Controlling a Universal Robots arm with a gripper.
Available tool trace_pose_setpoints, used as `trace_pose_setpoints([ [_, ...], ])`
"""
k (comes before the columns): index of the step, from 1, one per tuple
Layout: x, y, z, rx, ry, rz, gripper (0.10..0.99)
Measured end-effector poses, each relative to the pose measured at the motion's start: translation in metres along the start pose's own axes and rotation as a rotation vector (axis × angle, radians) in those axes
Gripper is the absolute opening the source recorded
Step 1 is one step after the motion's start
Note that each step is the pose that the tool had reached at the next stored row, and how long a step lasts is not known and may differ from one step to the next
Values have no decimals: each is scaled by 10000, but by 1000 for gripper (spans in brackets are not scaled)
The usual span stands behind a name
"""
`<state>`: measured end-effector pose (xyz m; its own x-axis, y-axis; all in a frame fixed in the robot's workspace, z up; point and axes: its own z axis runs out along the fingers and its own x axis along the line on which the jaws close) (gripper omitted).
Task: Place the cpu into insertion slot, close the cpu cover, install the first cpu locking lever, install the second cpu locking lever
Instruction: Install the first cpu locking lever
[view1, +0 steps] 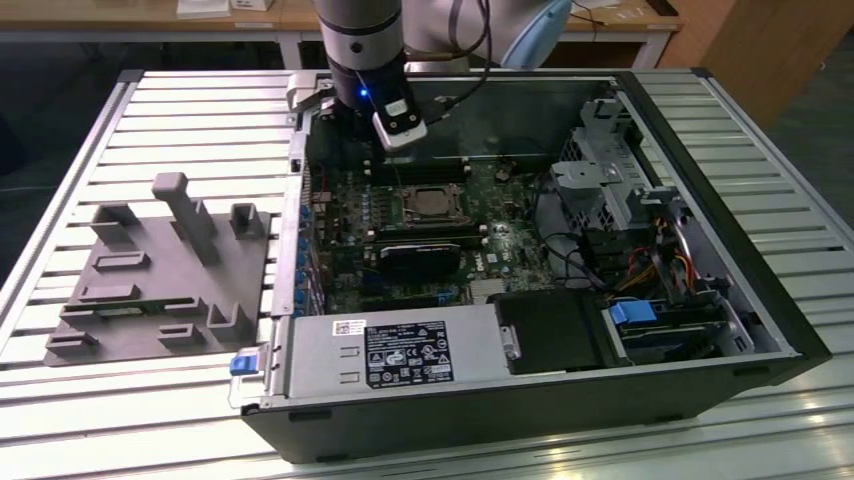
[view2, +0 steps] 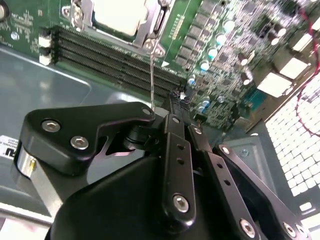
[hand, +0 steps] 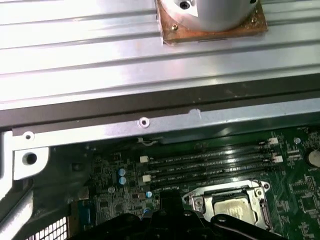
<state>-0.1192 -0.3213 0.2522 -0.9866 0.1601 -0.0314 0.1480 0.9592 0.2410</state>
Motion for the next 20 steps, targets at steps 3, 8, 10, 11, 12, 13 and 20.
trace_pose_setpoints([
  [3, -7, 1, 3, -6, 1, -1, 106],
  [8, -79, 11, 10, -6, 1, -1, 106],
  [10, -118, 17, 13, -6, 0, 0, 106],
  [11, -137, 19, 15, -5, 1, 0, 106],
  [12, -157, 22, 17, -6, 1, 0, 106],
  [13, -178, 25, 18, -6, 0, -1, 106],
  [20, -321, 46, 30, -5, 1, -1, 106],
])
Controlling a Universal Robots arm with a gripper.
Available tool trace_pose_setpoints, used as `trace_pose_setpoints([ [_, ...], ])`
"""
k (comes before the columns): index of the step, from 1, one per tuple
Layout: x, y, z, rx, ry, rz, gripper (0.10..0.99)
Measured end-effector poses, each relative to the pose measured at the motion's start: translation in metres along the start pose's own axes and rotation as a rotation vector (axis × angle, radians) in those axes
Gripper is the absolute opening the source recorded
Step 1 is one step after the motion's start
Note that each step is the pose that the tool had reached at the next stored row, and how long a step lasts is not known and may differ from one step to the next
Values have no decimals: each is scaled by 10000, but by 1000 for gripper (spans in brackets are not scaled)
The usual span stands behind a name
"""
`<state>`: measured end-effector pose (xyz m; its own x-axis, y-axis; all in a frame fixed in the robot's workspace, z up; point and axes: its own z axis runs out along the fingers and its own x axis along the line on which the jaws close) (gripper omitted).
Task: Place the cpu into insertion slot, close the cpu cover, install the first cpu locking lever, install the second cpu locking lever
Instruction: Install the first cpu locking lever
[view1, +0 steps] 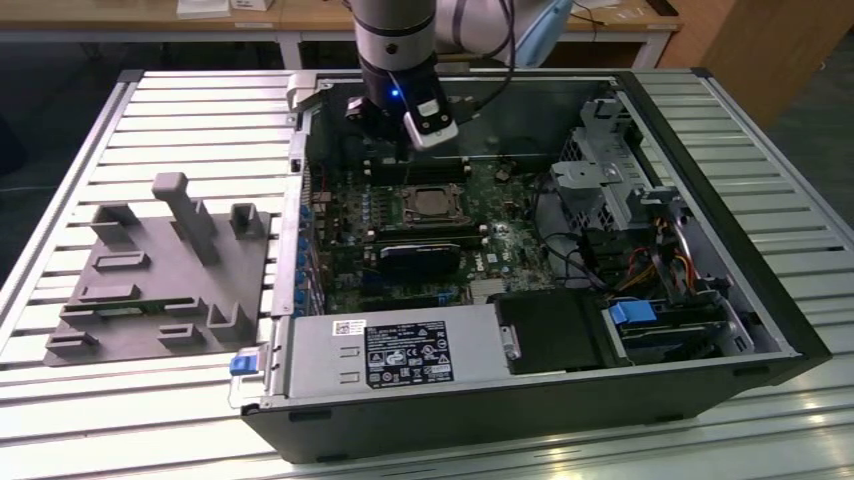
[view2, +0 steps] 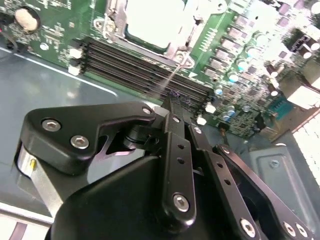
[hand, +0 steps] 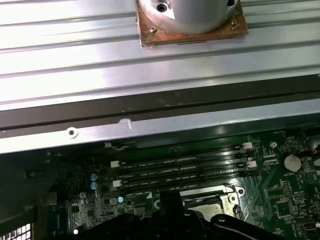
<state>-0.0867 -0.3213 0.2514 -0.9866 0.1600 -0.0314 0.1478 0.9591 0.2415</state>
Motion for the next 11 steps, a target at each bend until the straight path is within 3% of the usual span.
trace_pose_setpoints([
  [4, -77, 11, 6, 1, 0, 2, 106],
  [11, -86, 12, 10, -5, -31, -6, 106],
])
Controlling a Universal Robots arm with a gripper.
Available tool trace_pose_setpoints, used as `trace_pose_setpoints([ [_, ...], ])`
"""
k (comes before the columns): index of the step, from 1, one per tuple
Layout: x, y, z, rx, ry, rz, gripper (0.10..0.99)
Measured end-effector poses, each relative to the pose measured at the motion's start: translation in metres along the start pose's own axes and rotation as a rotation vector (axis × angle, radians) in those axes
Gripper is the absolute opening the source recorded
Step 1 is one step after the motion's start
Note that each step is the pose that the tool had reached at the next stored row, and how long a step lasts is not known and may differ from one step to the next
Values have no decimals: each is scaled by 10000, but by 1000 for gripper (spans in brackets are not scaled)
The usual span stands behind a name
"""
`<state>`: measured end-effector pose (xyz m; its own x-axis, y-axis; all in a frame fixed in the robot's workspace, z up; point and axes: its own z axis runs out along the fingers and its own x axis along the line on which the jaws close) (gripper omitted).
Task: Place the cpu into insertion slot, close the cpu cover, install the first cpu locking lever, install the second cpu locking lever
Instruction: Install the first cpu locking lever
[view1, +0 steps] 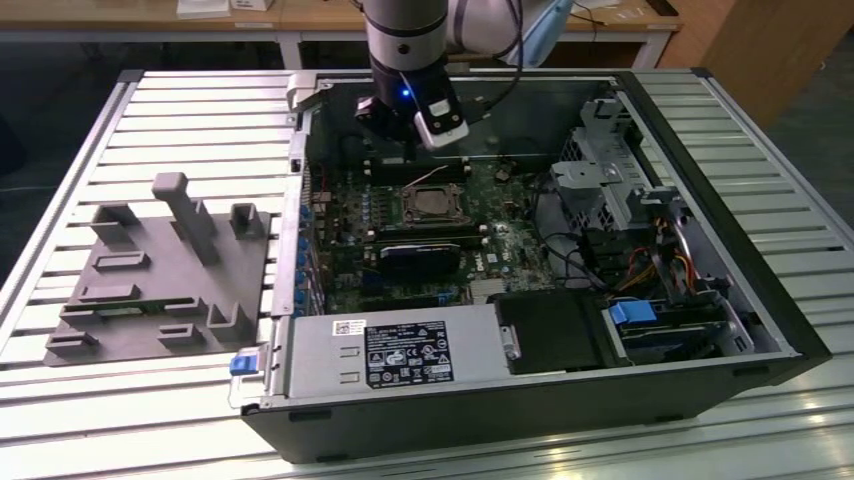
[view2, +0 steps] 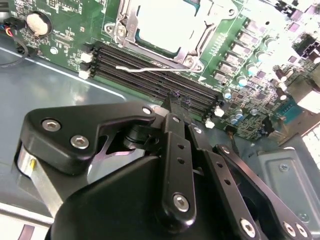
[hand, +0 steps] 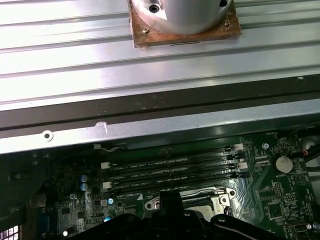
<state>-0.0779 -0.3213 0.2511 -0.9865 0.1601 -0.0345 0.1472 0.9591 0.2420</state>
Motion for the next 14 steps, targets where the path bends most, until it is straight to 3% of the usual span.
trace_pose_setpoints([
  [6, 2, -8, 29, -65, -391, -95, 106],
  [14, 3, -15, 59, -181, -1090, -265, 106],
])
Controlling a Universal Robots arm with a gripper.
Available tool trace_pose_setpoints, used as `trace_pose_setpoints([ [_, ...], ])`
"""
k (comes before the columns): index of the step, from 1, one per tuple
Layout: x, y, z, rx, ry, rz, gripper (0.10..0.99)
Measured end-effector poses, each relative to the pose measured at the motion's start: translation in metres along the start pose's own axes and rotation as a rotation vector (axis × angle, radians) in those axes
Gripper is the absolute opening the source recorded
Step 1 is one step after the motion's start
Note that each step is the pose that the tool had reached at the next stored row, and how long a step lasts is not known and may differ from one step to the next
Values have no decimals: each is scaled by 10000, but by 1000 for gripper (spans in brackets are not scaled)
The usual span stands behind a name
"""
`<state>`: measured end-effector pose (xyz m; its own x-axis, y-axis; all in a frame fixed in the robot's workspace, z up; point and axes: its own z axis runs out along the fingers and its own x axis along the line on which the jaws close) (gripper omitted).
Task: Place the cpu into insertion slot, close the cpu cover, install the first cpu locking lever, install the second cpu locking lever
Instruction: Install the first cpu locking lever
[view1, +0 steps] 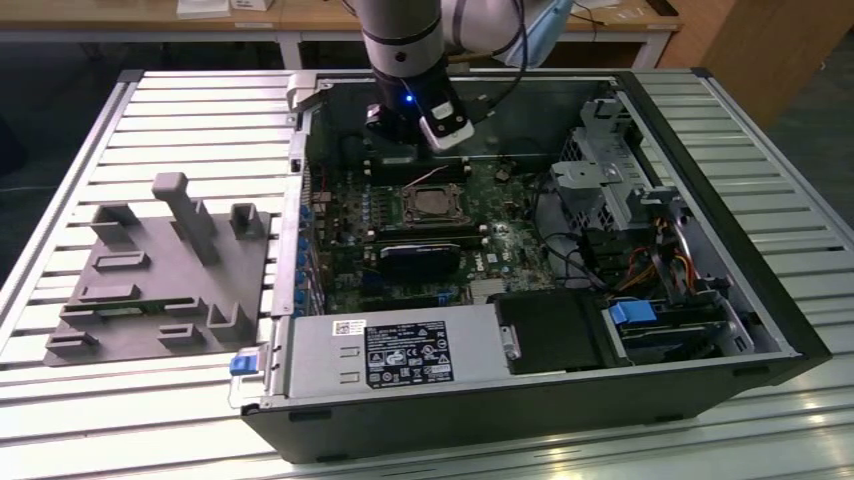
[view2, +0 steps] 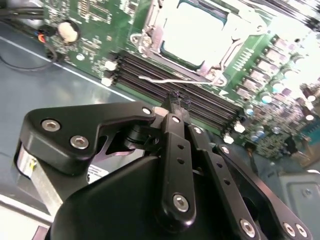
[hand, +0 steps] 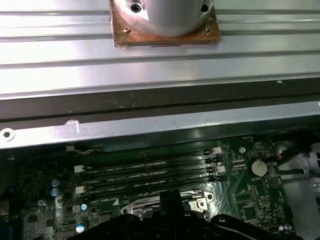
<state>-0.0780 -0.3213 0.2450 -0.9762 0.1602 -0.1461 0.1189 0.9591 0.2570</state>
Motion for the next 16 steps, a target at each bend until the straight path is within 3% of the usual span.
trace_pose_setpoints([
  [3, 2, -3, 13, -43, -241, -59, 106],
  [8, 7, -13, 49, -86, -504, -124, 106],
  [13, 15, -26, 96, -112, -670, -164, 106],
  [16, 19, -34, 126, -119, -711, -175, 106],
])
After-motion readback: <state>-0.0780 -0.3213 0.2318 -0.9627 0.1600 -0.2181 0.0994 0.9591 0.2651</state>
